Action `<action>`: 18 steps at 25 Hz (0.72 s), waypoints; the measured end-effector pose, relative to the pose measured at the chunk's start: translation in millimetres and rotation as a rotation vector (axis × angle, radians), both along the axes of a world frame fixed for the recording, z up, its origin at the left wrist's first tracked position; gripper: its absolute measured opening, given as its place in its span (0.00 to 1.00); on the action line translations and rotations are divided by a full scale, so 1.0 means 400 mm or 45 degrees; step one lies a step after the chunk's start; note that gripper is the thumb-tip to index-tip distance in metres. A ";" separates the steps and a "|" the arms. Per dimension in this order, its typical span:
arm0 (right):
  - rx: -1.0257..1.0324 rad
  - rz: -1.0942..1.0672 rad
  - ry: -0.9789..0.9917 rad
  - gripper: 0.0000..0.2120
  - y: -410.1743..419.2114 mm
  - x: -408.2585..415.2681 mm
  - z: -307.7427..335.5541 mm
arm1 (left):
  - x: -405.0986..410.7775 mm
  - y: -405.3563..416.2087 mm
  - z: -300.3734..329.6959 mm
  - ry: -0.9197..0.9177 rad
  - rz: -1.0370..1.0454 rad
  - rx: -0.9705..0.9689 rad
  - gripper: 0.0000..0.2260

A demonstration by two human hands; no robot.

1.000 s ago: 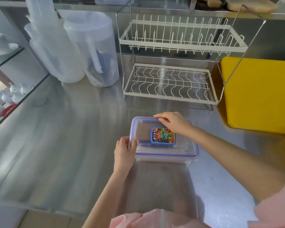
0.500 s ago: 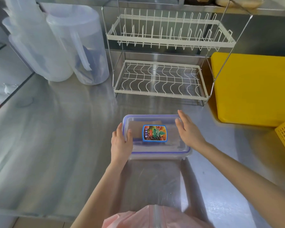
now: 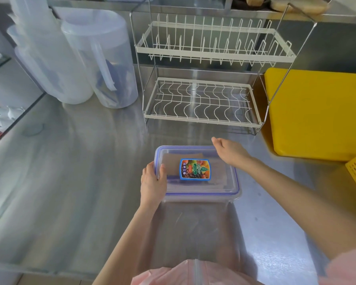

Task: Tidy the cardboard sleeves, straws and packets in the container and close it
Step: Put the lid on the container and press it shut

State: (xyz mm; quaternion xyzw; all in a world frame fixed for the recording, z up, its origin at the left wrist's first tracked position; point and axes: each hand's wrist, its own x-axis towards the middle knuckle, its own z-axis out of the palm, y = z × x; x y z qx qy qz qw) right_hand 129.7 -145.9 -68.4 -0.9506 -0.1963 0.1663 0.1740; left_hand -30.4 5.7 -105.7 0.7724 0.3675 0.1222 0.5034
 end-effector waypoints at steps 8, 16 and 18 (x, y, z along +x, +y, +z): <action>-0.354 0.016 0.258 0.28 0.048 0.067 -0.004 | -0.001 0.004 0.002 -0.027 0.004 -0.038 0.10; 0.416 -0.124 -0.035 0.15 0.012 0.028 -0.057 | 0.007 0.004 -0.006 -0.036 0.019 -0.046 0.12; 0.440 -0.042 -0.199 0.14 0.012 0.023 -0.055 | 0.006 0.005 -0.008 -0.034 0.029 -0.039 0.13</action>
